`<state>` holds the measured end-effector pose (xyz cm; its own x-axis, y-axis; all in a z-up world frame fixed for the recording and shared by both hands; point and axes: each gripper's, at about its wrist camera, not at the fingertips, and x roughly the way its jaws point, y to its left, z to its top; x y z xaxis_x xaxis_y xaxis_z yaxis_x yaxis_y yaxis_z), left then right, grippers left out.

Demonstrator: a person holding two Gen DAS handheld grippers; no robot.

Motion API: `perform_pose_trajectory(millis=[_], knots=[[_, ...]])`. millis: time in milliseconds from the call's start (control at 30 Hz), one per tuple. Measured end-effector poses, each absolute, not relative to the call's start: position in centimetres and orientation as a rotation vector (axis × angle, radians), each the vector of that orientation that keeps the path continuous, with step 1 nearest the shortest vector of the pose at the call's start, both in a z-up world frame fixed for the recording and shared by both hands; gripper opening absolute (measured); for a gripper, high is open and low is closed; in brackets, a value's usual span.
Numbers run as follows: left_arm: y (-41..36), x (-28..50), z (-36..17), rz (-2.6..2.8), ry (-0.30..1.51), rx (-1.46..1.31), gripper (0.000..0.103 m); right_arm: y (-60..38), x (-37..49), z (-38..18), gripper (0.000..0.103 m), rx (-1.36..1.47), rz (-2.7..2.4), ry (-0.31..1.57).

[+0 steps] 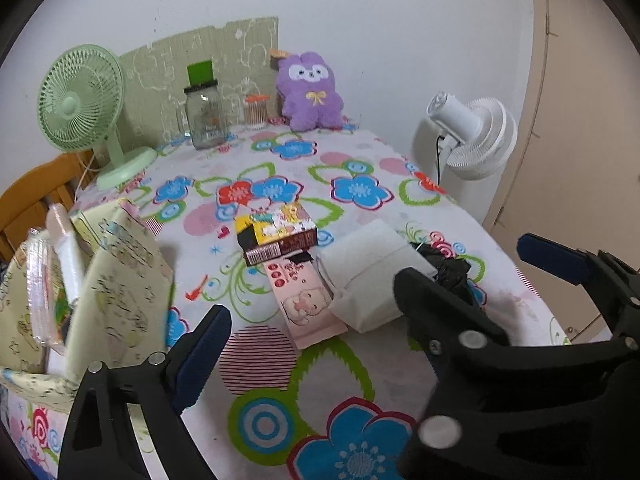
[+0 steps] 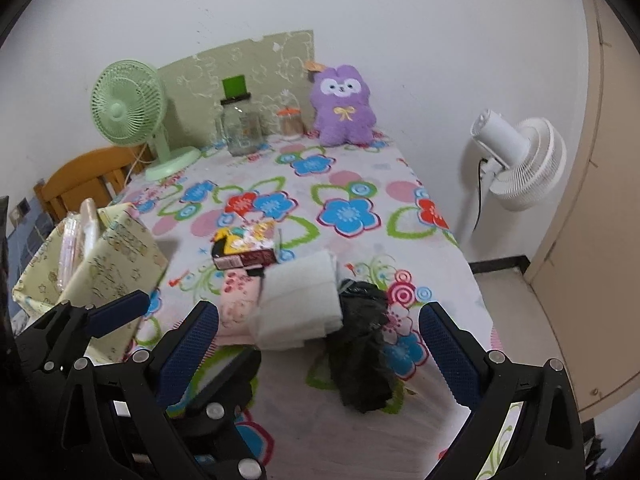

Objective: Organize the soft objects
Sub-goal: 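Grasp the black plastic bag with the right tool while the left tool grasps the folded white towel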

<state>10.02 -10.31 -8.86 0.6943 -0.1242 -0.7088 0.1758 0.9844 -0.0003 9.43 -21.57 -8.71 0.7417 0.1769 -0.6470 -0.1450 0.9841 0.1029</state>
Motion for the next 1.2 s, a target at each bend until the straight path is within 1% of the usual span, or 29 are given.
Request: perform_pose_trajectory(millis=[133,267,467,567,733,867,933,1000,1067,1133,1200], knots=[[-10.6,10.9,-9.7,-0.158,0.806,0.069,0.094,-22.5,10.2,-9.8,0.099,0.069,0.162,0.742],[-11.3,11.5,-10.1,-0.164,0.804,0.085,0.094,-23.1,10.9,-10.4,0.094,0.082,0.161,0.765],[-13.2,12.1,-10.6,-0.205,0.802,0.125,0.094,-23.9,11.6,-10.9,0.091,0.091,0.157,0.789],[-13.9,12.5,-10.8,-0.218,0.799,0.137,0.092,-24.5,11.8,-11.2,0.089,0.099,0.141,0.797],[-14.5,13.5,-11.7,-0.239,0.821,0.154,0.084,-25.4,12.1,-11.9,0.088,0.115,0.124,0.821],[-14.8,13.8,-12.2,-0.244,0.824,0.178,0.081,-25.7,12.4,-12.5,0.088,0.126,0.121,0.843],[-14.9,14.0,-12.5,-0.253,0.837,0.182,0.074,-25.8,12.5,-12.7,0.087,0.129,0.121,0.852],[-15.0,14.3,-12.8,-0.257,0.849,0.185,0.071,-25.8,12.6,-13.1,0.085,0.133,0.122,0.866],[-15.2,14.3,-13.0,-0.246,0.840,0.206,0.065,-25.9,12.9,-13.4,0.084,0.142,0.126,0.880],[-15.3,14.3,-13.1,-0.234,0.836,0.228,0.051,-26.0,13.1,-13.6,0.082,0.147,0.126,0.892],[-15.3,14.5,-13.3,-0.231,0.839,0.237,0.046,-25.9,13.2,-13.9,0.079,0.153,0.131,0.904]])
